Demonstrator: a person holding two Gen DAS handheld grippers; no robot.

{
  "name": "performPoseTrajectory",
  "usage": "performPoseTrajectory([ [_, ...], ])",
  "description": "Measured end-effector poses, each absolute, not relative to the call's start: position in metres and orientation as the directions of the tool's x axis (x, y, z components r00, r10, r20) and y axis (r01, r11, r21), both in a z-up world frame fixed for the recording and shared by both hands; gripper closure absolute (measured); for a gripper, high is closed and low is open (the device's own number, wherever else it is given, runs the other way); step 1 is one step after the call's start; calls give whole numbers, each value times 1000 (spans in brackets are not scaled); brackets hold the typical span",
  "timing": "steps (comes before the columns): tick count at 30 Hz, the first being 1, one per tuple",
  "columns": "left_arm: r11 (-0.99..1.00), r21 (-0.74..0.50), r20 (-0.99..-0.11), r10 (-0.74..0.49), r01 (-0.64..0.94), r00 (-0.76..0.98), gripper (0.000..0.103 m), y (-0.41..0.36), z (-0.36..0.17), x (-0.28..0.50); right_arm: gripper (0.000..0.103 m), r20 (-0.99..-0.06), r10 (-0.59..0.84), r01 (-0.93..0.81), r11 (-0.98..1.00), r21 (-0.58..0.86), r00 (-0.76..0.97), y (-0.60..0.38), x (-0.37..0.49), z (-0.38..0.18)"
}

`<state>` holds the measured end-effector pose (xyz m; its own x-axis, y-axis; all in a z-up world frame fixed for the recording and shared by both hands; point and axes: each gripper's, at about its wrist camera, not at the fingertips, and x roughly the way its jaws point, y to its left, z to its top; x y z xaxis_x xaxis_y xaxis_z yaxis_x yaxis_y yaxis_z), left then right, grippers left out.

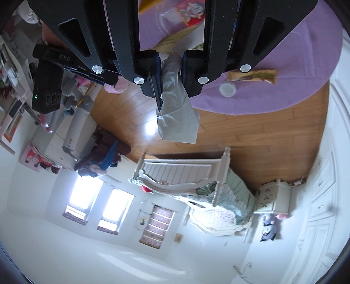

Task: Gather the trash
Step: 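Grasp the crumpled white plastic bag with the left tool while the right tool grasps the pink roller, then carry the bag and roller over the black bin and open both tools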

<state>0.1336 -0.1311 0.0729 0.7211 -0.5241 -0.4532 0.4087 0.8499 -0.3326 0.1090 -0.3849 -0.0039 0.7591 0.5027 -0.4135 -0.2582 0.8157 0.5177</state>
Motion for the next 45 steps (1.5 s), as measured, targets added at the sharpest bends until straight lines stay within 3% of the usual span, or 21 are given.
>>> performPoseTrajectory([
  [11,752,-322,-499,-651,576,571,88,-270,45,119,31,-409,371,-63,800,597,834,-491,82,-38],
  [22,673,-314,-581,-694,670,425,88,-383,-15,117,31,-453,282,97,754,650,846,-559,69,-93],
  [34,669,-298,-651,-665,681,367,88,-440,-60,125,31,-491,265,183,702,688,830,-604,55,-142],
  [45,670,-276,-670,-649,689,361,88,-461,-66,125,30,-508,267,210,684,698,819,-615,54,-155],
])
